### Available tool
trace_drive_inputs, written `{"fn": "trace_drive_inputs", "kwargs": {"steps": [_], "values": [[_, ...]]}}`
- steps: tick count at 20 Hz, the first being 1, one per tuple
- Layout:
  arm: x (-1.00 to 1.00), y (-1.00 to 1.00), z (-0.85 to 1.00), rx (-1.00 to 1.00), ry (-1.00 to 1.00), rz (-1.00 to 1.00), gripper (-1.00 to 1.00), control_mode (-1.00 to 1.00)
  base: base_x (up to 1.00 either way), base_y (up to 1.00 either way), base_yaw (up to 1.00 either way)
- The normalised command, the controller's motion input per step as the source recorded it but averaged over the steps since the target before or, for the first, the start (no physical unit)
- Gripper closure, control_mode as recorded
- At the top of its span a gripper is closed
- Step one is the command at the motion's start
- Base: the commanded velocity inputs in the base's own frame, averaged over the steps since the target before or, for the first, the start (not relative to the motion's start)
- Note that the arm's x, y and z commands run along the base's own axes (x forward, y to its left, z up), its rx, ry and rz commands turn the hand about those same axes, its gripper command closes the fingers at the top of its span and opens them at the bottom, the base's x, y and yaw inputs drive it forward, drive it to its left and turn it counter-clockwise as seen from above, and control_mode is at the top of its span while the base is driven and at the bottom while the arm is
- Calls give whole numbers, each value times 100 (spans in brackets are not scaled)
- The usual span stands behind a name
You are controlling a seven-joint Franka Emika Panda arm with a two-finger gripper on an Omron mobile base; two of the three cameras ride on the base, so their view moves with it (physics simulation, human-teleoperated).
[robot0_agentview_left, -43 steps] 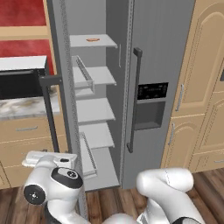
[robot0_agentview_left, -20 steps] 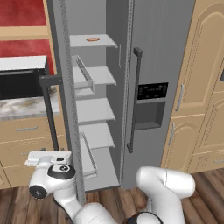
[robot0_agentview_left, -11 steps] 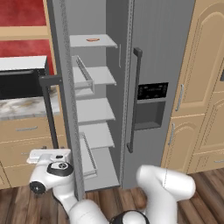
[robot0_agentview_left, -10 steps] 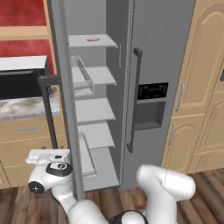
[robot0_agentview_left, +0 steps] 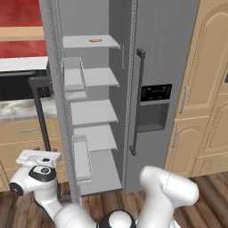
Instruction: There's a fish in the fridge that needs to be moved to the freezer for freezing. Pick up the fish from the fridge, place it on any shelf in the freezer, and close the fridge and freezer doors when done.
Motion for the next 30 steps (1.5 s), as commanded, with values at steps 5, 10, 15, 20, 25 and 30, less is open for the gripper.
{"fn": "trace_drive_inputs", "kwargs": {"steps": [5, 10, 15, 20, 25, 30], "values": [[26, -68, 0, 0, 4, -12, -100, -100, 0, 0, 0], [49, -85, 0, 0, 0, -13, -100, -100, 0, 0, 0], [25, -100, 0, 2, 0, -5, -100, -100, 0, 0, 0], [4, -100, 0, 6, 0, 0, -100, -100, 0, 0, 0], [26, -100, 0, 1, 0, 0, -100, -100, 0, 0, 0], [46, -93, 0, 3, 0, 4, -100, -100, 0, 0, 0]]}}
